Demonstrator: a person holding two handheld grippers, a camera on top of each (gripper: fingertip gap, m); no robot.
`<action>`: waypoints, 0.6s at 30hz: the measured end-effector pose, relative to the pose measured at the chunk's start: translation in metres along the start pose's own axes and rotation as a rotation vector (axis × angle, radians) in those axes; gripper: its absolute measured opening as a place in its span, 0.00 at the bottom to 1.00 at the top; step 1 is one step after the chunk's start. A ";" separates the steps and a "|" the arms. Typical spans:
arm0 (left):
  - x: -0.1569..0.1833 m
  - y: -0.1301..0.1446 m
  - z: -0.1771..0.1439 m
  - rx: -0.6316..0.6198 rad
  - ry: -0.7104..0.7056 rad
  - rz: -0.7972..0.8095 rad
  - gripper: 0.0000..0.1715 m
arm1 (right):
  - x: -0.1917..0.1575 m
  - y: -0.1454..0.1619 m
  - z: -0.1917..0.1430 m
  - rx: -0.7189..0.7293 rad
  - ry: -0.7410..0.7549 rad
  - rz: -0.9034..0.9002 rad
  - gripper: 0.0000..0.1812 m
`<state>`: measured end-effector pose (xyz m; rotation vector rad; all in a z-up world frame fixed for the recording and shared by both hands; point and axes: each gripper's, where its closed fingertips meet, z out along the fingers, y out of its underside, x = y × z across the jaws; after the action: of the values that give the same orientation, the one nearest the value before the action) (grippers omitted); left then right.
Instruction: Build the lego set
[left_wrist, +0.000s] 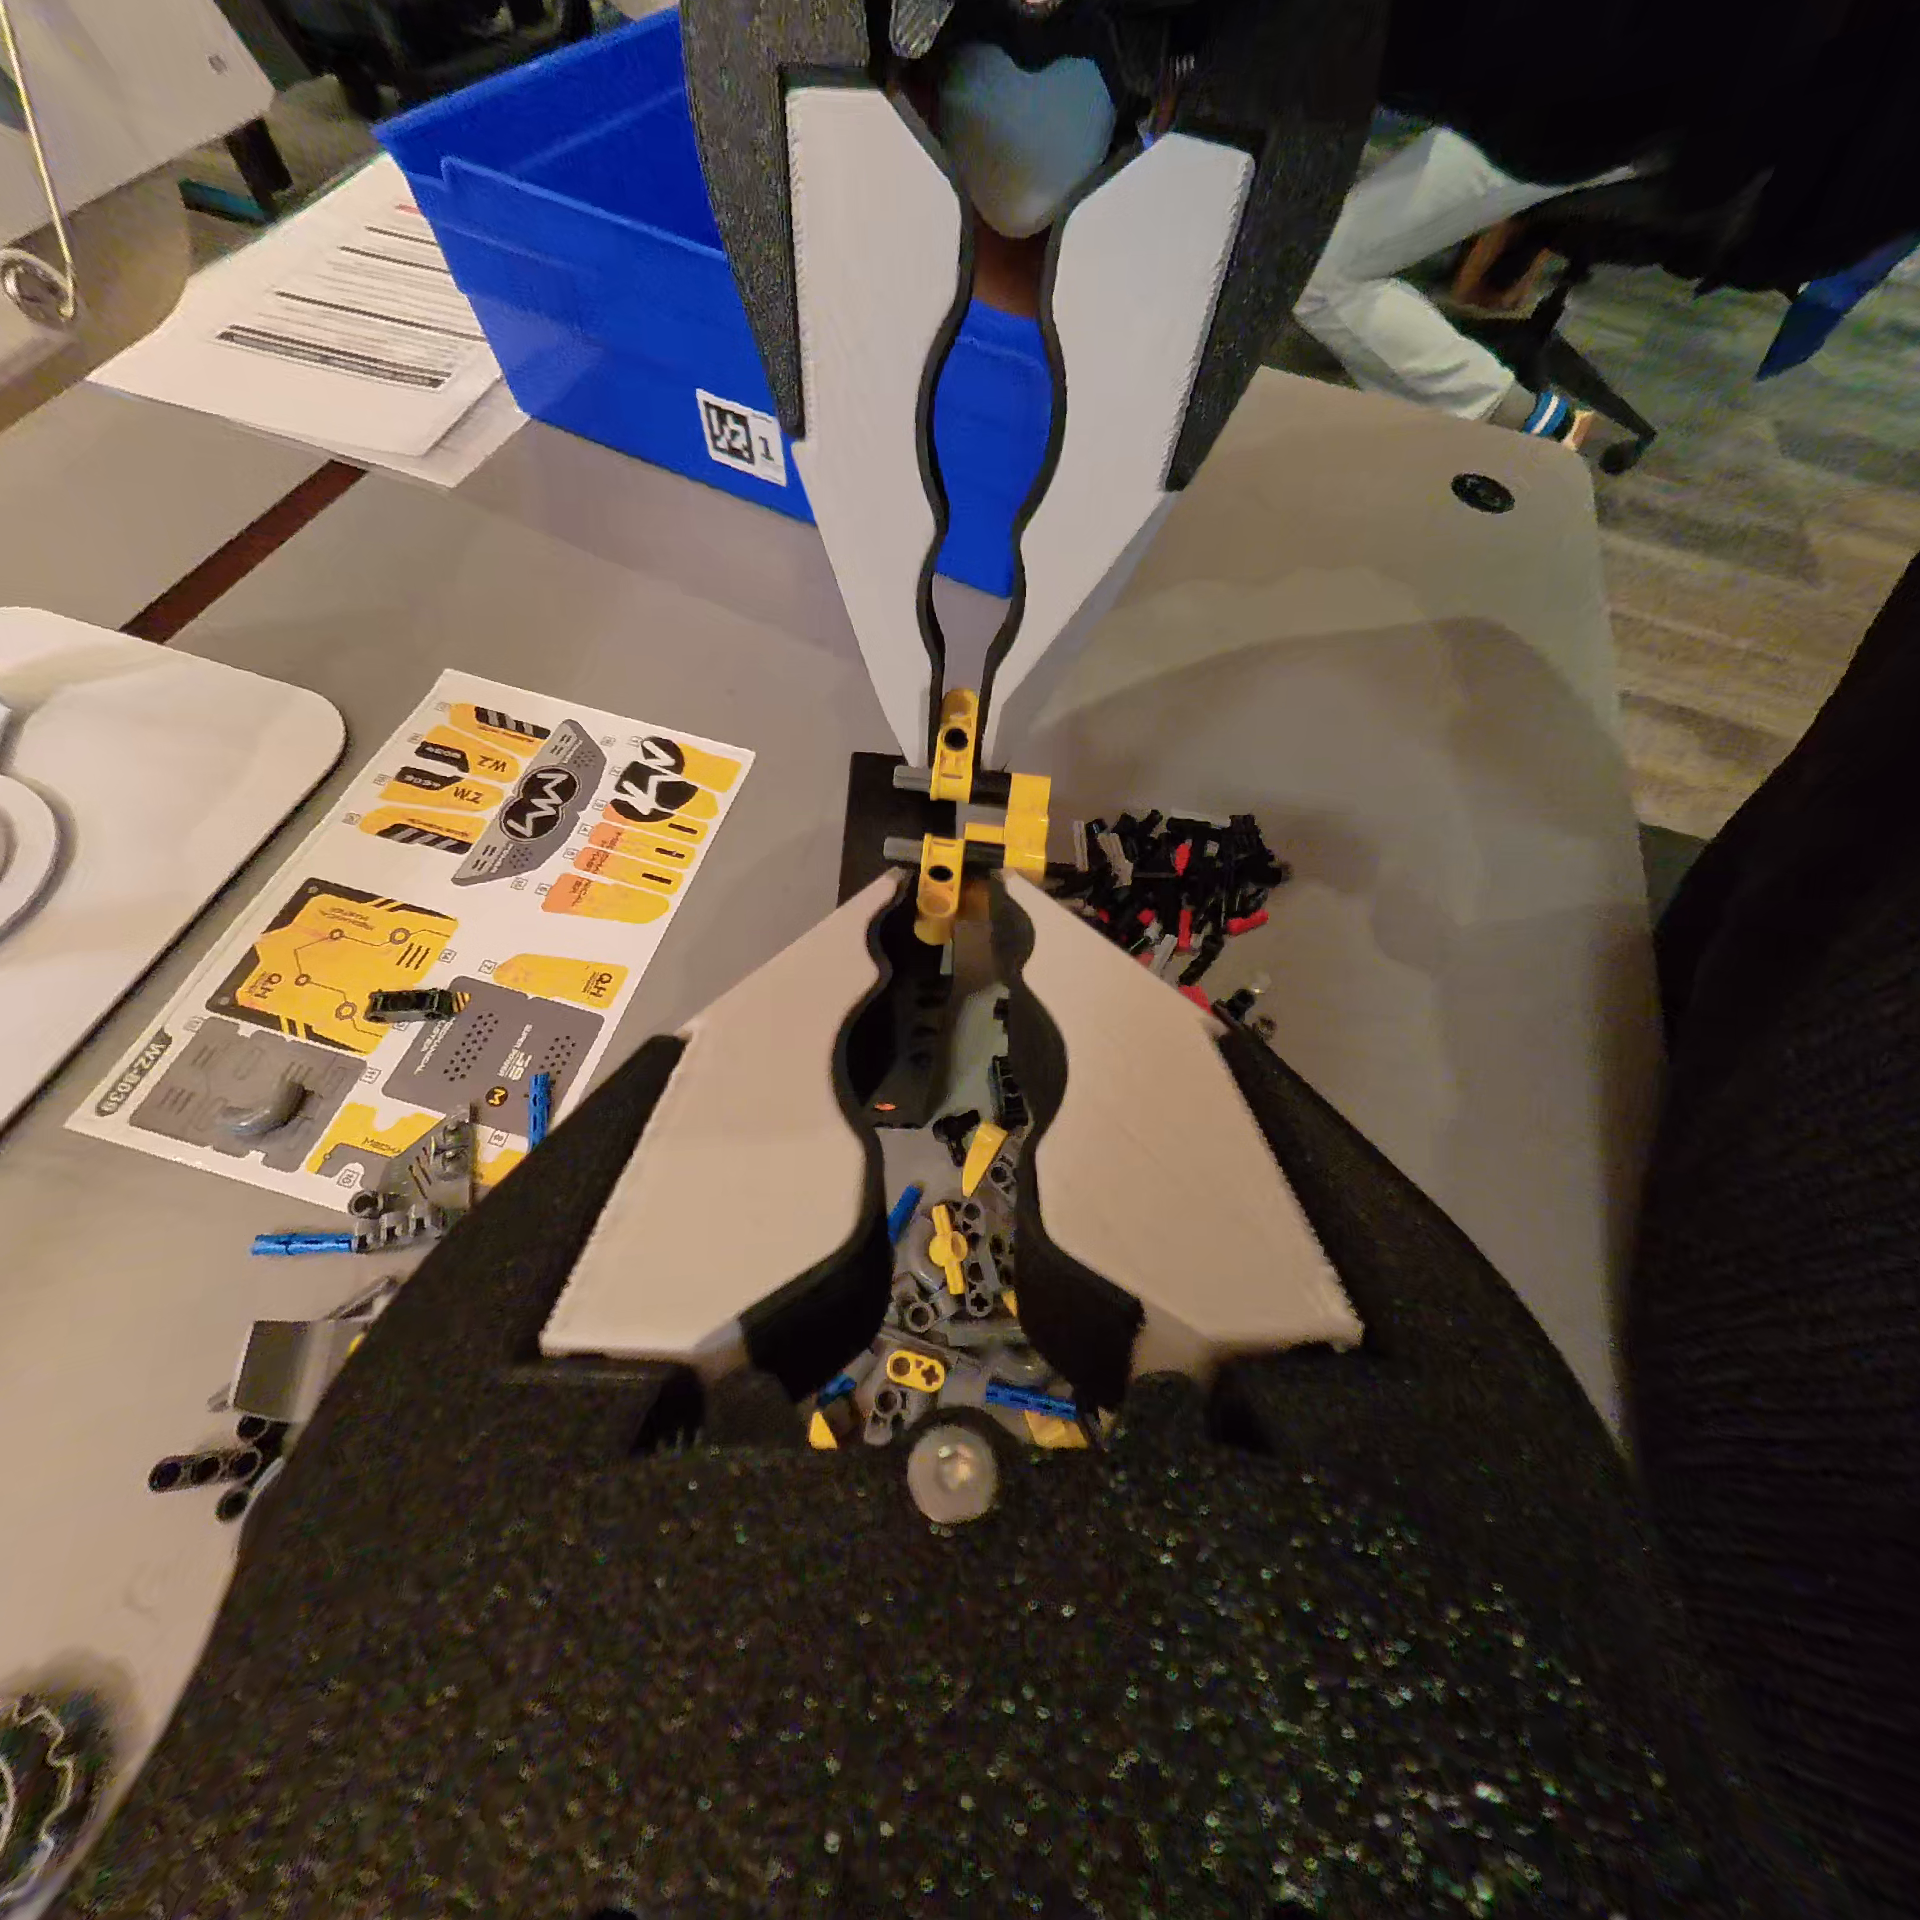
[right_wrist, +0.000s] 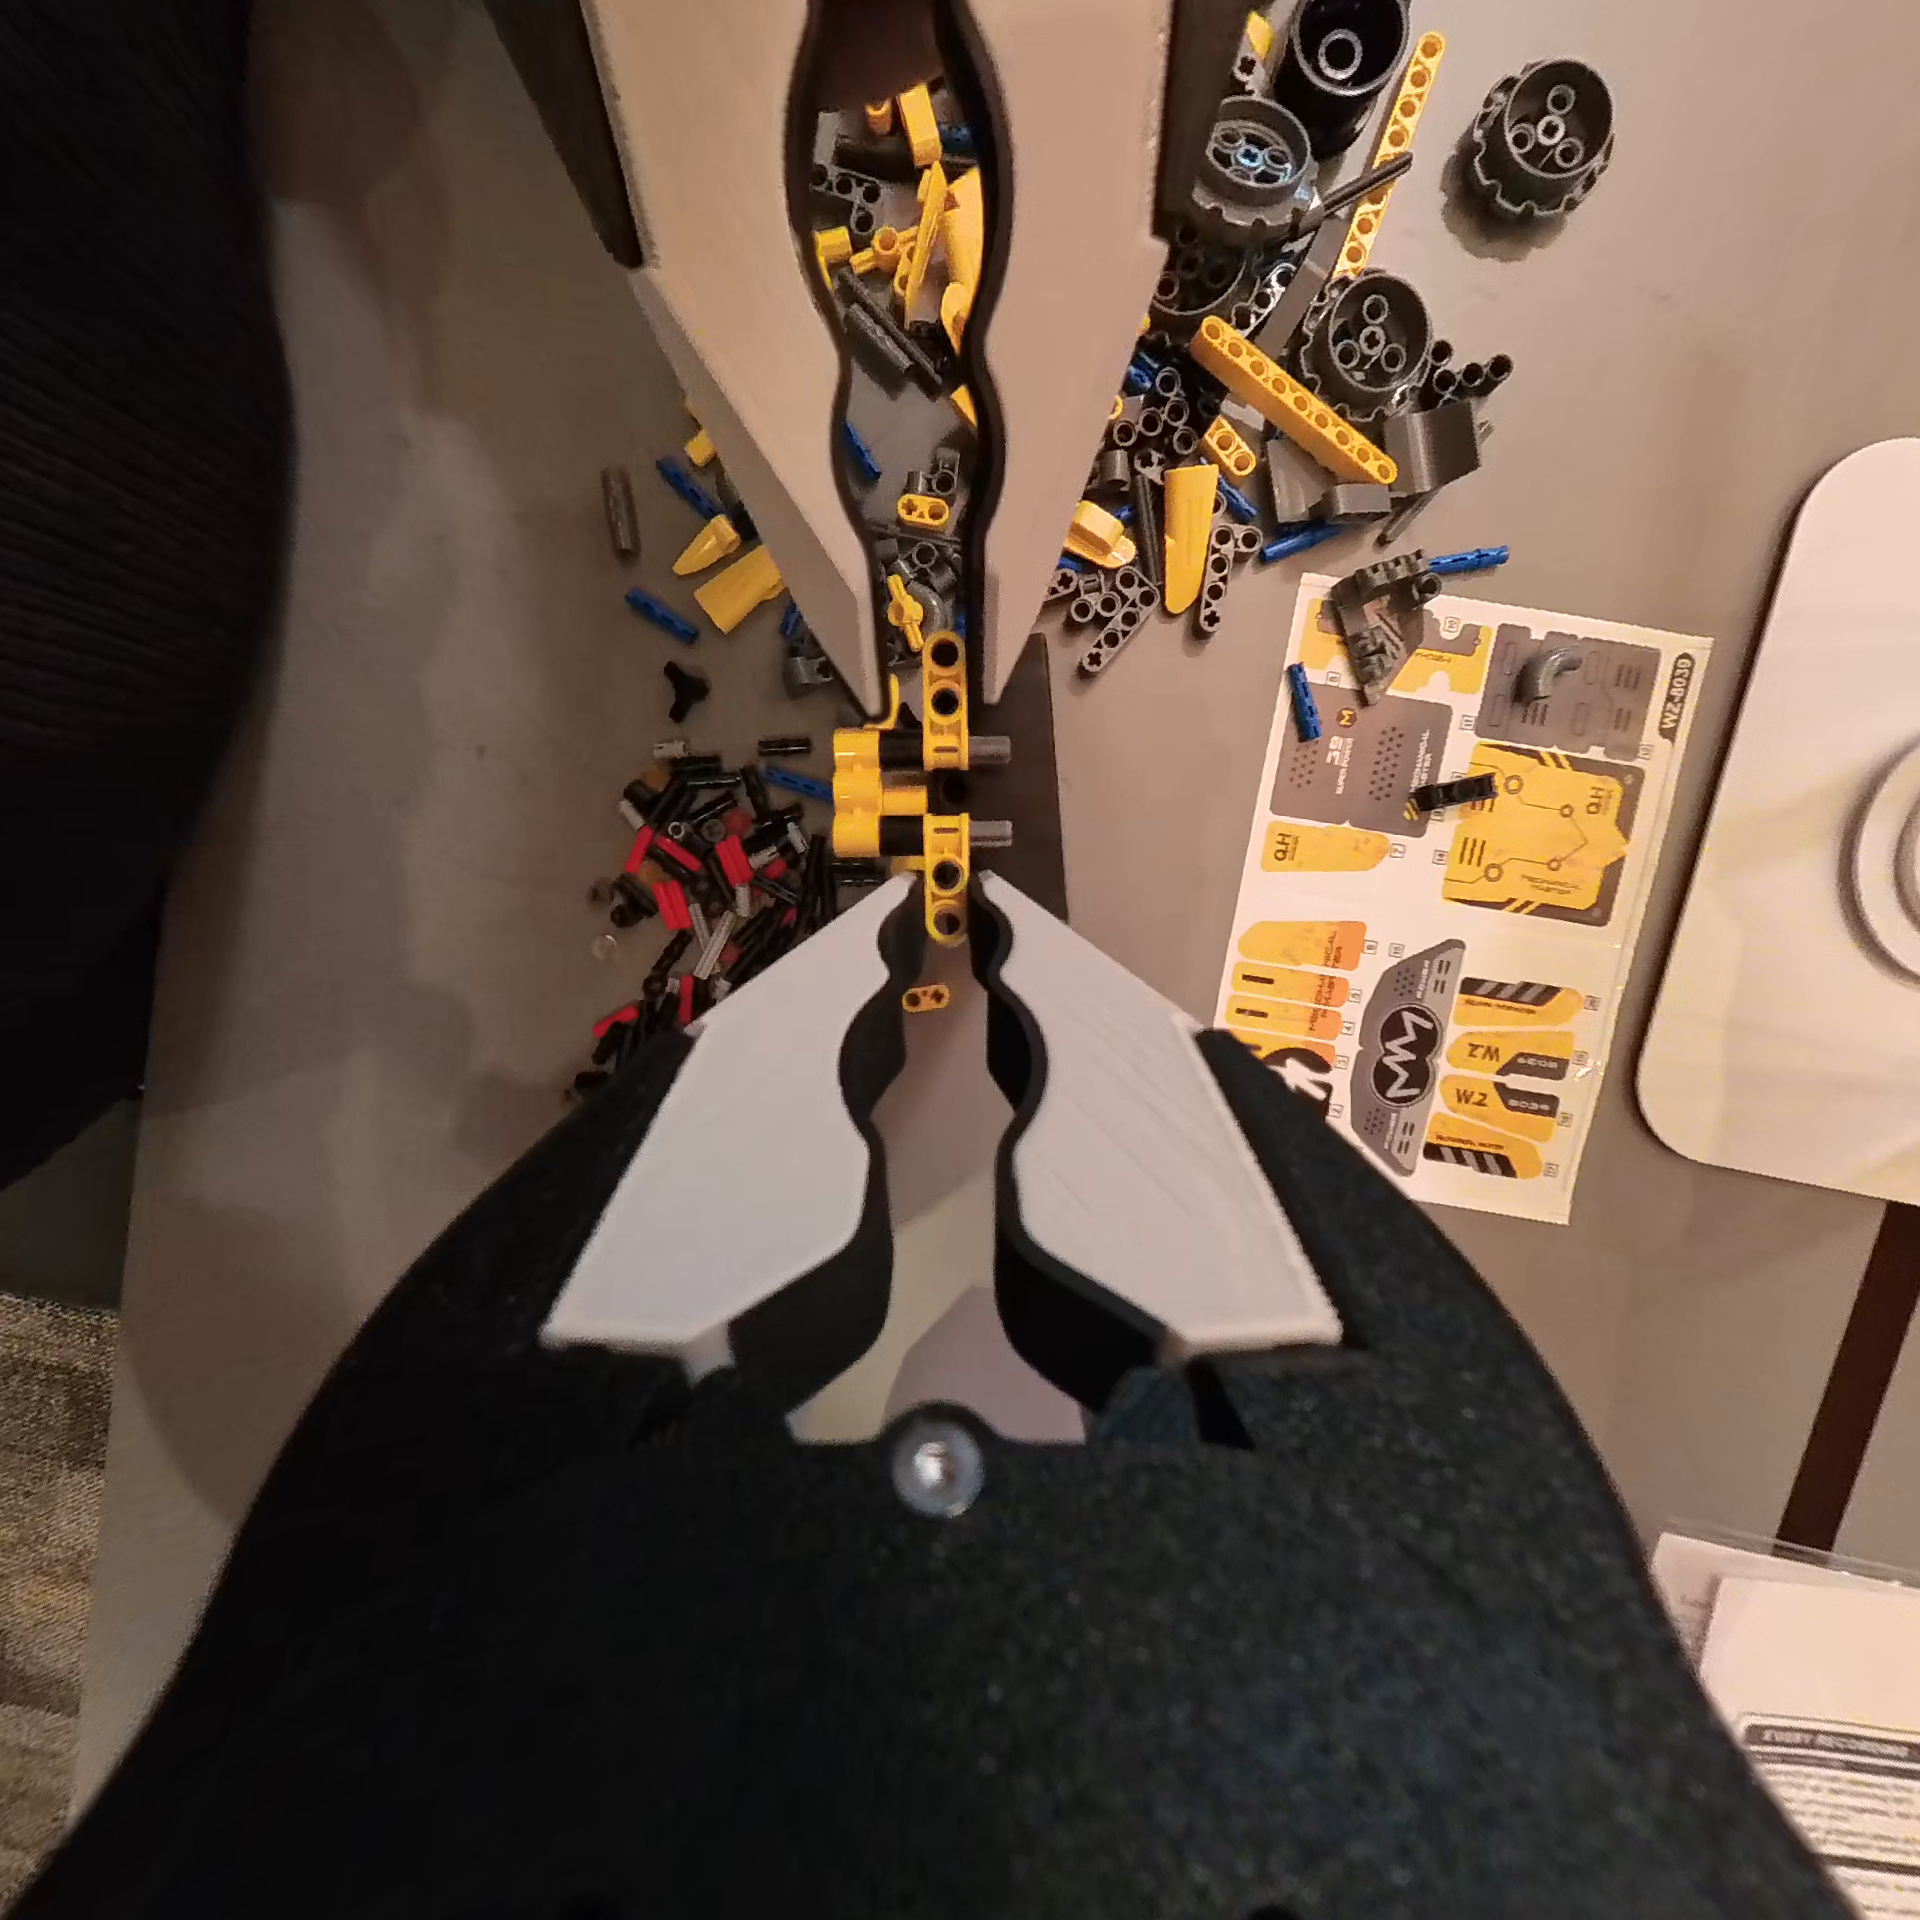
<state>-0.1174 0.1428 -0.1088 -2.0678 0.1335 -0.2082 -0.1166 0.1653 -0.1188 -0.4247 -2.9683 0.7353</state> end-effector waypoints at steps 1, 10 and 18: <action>0.000 0.001 0.000 -0.007 0.001 -0.006 0.07 | 0.000 0.000 0.000 0.004 -0.002 -0.001 0.04; -0.001 0.002 0.001 0.030 -0.005 -0.022 0.04 | -0.001 0.000 0.001 0.047 -0.014 0.005 0.04; -0.002 -0.001 0.002 0.125 -0.007 -0.031 0.04 | 0.001 0.002 0.000 0.087 -0.026 0.002 0.04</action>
<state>-0.1194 0.1457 -0.1088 -1.9468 0.0825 -0.2230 -0.1170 0.1668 -0.1198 -0.4155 -2.9460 0.8728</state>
